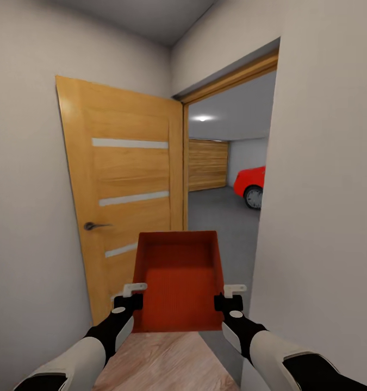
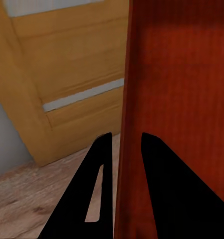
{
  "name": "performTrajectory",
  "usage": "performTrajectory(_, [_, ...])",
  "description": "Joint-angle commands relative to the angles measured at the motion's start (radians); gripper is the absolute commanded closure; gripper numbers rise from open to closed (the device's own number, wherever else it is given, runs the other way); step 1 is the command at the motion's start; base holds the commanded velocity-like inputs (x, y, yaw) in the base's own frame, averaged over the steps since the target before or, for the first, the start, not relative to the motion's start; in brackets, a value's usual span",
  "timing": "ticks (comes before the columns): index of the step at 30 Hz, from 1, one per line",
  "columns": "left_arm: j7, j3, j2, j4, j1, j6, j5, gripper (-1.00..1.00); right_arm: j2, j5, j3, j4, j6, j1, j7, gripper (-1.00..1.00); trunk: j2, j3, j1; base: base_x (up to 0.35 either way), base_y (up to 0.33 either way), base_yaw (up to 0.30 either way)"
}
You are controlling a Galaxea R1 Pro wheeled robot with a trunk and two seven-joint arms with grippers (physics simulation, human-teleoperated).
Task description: Move the two storage containers from the living room to the garage. In the garage, place one container on the floor and stack the other container on top of it (either order is fine).
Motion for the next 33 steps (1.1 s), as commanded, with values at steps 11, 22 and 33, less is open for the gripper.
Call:
performTrajectory(11, [0.005, 0.028, 0.069, 0.005, 0.000, -0.003, -0.005, 1.00, -0.003, 0.001, -0.019, -0.002, -0.006, -0.001, -0.005, 1.00, -0.001, 0.000, 0.001, 0.245, 0.264, -0.283])
performTrajectory(22, [0.002, 0.028, 0.069, 0.007, 0.000, -0.004, -0.005, 1.00, -0.003, 0.002, -0.019, -0.002, -0.006, -0.001, -0.005, 1.00, -0.001, 0.000, 0.001, 0.247, 0.264, -0.126])
performTrajectory(33, [0.000, 0.026, 0.069, 0.008, 0.000, -0.004, -0.005, 1.00, -0.003, 0.001, -0.019, 0.000, -0.006, -0.001, -0.005, 1.00, -0.001, 0.000, 0.001, 0.247, 0.264, -0.214])
